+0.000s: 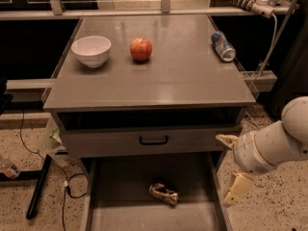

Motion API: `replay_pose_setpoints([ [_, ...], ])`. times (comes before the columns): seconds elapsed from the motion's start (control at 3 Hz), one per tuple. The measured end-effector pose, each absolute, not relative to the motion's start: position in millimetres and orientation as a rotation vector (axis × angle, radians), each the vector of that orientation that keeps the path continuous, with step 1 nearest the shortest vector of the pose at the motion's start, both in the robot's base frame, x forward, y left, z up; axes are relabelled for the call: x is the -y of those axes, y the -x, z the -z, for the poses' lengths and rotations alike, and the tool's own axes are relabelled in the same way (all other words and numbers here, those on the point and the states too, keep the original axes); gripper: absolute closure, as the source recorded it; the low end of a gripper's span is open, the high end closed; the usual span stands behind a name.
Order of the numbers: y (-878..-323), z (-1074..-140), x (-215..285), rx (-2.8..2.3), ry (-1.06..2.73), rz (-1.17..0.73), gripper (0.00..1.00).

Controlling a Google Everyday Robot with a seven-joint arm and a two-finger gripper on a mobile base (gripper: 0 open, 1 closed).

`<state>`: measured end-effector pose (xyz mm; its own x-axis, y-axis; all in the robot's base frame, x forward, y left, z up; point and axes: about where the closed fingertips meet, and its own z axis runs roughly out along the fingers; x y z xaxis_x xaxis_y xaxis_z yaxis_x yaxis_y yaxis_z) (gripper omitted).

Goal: Pick orange can from middle drawer and place on counter

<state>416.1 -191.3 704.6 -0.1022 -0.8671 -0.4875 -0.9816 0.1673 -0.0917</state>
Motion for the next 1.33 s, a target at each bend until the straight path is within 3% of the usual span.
replay_pose_setpoints([
  [1.33, -448.1, -544.6, 165.7, -1.987, 1.639, -0.427, 0.0],
])
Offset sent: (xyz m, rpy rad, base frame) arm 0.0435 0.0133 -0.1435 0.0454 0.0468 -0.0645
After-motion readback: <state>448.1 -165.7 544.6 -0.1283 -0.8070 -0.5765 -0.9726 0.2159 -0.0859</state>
